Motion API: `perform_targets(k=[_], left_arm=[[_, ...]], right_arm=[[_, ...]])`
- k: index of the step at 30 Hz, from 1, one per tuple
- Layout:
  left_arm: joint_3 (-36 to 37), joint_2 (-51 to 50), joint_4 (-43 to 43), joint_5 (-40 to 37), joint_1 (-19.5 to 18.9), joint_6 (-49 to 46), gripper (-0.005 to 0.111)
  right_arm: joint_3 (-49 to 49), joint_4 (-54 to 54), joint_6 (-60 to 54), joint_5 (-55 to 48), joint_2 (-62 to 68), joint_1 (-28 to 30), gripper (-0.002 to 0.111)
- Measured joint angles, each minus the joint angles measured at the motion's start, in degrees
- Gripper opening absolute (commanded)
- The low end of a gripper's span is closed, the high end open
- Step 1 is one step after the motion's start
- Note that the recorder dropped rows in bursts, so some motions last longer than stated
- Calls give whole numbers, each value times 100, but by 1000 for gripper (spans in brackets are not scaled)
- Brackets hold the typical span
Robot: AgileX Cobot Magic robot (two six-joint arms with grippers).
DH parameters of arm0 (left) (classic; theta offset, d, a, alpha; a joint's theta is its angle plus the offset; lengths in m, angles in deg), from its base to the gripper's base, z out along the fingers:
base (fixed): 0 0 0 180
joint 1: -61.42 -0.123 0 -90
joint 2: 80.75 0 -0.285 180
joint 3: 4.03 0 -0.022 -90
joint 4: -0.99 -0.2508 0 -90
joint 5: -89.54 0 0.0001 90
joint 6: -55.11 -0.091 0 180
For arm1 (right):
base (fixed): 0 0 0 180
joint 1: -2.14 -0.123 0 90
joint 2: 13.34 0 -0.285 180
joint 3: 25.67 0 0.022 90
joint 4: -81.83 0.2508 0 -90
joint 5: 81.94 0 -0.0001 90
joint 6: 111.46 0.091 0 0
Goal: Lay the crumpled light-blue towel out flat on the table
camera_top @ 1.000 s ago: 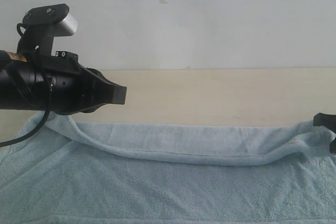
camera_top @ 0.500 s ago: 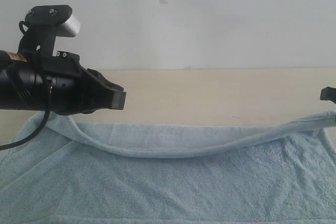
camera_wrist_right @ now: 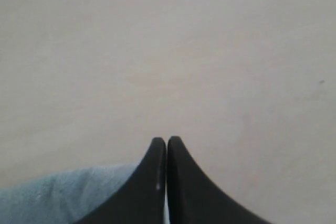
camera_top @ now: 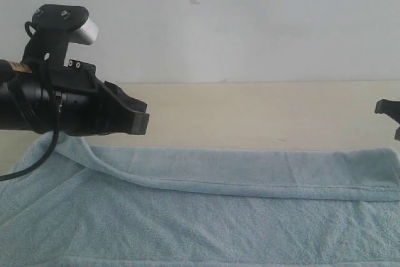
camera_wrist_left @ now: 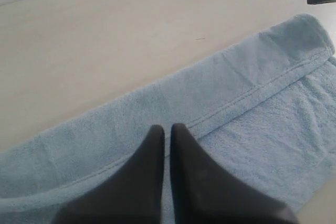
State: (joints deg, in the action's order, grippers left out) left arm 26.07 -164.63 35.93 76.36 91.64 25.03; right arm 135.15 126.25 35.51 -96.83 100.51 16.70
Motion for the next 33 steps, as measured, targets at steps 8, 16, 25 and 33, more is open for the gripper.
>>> perform_targets(k=[8,16,25,33], left_arm=[[213,-574,-1113,1230,-481,-505,4],[-573,-2069,-624,496,-2204,-51,29],[-1710,-3355,489,-762,-2640,10,65],[-1796,-3440,761,-495,-2735,-57,65]], right_arm=[[383,258,-398,-1811,45,0,0],[286,247,-423,-2243,45,0,43],[278,-275,-260,-1575,77,27,51],[278,-557,-81,-1698,190,381,51]])
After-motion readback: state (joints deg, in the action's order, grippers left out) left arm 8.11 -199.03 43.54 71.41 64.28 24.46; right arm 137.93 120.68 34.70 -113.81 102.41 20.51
